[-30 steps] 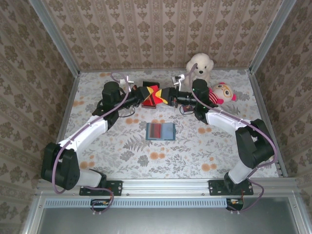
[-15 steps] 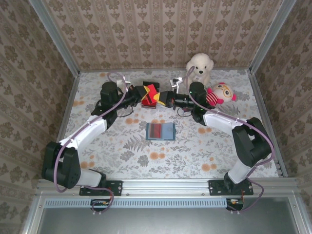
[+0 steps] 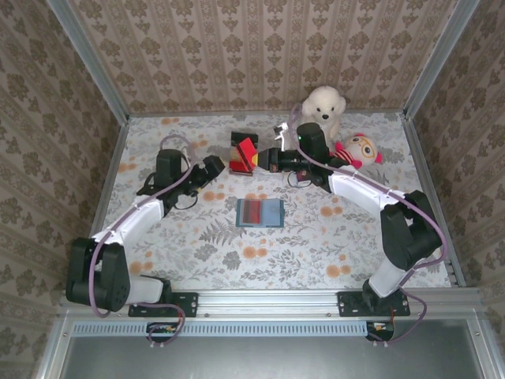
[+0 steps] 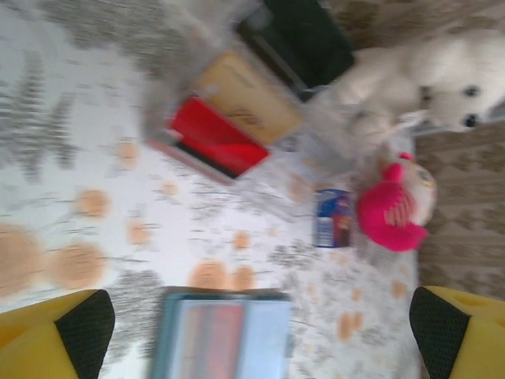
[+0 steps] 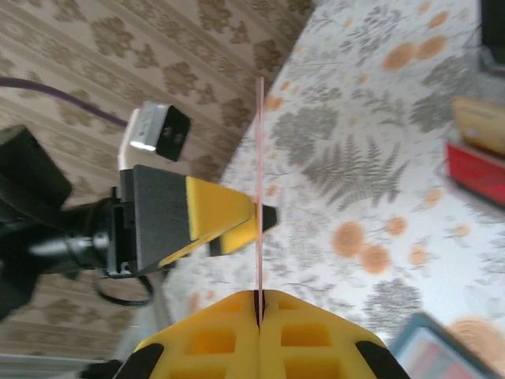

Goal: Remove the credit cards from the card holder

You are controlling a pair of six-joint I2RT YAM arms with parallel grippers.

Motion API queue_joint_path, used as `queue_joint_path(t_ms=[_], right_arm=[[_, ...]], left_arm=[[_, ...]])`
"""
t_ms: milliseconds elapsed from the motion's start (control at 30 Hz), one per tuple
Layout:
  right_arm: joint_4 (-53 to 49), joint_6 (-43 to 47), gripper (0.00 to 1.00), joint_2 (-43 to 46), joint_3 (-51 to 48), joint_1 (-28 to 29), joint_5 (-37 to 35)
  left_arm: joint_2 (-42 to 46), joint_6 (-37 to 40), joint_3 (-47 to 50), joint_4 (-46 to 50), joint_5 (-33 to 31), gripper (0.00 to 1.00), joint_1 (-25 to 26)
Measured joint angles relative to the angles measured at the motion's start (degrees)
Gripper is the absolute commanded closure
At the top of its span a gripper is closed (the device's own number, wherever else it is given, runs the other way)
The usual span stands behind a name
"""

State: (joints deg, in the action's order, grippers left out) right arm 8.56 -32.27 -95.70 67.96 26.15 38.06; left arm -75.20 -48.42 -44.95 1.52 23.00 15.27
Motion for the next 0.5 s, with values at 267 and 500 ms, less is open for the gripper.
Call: queue_joint_path(t_ms=[267, 500], right_arm=[[-13.3, 24.0, 1.00, -6.1, 10.1, 0.0, -3.4], [-23.1, 44.0, 1.00, -13.6, 21.6, 0.4, -6.5]], left_arm=[[2.1, 6.3, 2.0, 7.1, -4.0, 0.00, -2.6], [3.9, 8.2, 2.0, 10.8, -5.1, 0.00, -4.6]])
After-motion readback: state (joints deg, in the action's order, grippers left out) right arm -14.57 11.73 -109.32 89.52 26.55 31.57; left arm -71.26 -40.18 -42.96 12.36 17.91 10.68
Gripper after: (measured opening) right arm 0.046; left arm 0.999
